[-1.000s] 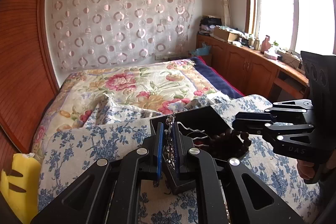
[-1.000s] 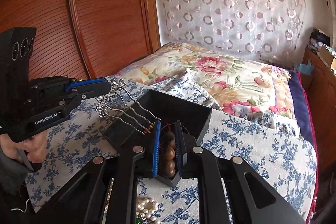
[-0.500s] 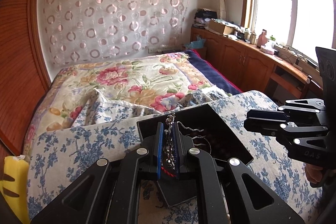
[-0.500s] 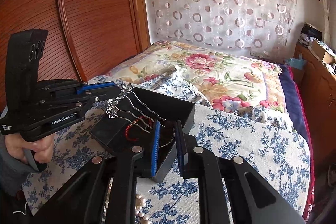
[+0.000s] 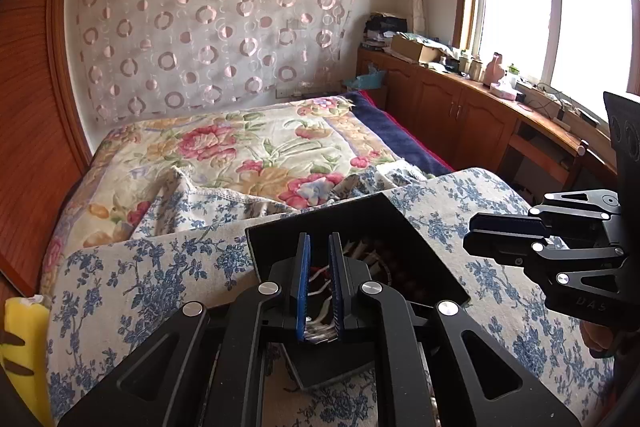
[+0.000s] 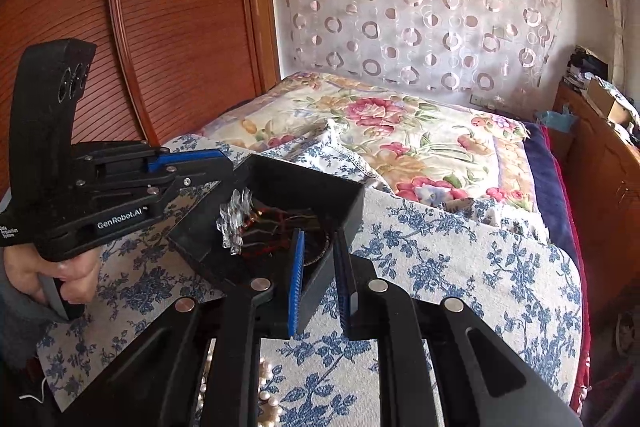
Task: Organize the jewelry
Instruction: 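Lower the hairpins and bead bracelet into the black box and open both grippers, then grasp the pearl necklace with the left gripper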
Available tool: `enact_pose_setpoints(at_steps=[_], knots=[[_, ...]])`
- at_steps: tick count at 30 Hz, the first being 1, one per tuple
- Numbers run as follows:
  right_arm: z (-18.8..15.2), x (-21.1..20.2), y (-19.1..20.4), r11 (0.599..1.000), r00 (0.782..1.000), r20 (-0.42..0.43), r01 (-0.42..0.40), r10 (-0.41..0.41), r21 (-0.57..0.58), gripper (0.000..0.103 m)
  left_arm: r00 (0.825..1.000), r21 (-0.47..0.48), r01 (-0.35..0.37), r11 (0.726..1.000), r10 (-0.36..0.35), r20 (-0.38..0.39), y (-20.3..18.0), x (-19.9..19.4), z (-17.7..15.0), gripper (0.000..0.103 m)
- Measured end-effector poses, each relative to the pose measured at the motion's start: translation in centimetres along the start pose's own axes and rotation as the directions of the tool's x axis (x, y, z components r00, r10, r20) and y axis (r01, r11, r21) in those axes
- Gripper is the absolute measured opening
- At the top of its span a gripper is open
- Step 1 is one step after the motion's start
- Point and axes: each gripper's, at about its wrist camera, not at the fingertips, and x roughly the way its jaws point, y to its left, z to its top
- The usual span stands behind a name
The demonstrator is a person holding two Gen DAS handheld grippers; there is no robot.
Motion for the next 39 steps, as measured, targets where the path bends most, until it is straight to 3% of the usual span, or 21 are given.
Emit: enact_pose_setpoints(at_steps=[10, 25, 29, 39], knots=[[-2.8, -2.3, 0.9, 0.999, 1.0, -0.003, 0.02, -0.02, 0.037, 0.017, 1.0, -0.008, 0.018, 1.0, -0.018, -0.003, -0.8, -3.3, -2.9, 0.009], [-11.5, -4.8, 4.1, 0.993, 0.997, -0.067, 0.05, -0.043, 0.105, 0.017, 0.997, -0.009, 0.056, 0.998, -0.056, -0.06, -2.8, -8.0, -10.1, 0.009], [-13.2, -5.4, 4.8, 0.993, 0.996, -0.074, 0.058, -0.05, 0.098, 0.032, 0.993, -0.002, 0.075, 0.997, -0.075, -0.086, -3.8, -8.5, -11.4, 0.009], [-15.8, -6.0, 5.4, 0.993, 0.995, -0.085, 0.064, -0.055, 0.102, 0.032, 0.982, 0.007, 0.114, 0.993, -0.111, -0.155, -5.2, -7.7, -12.8, 0.009]])
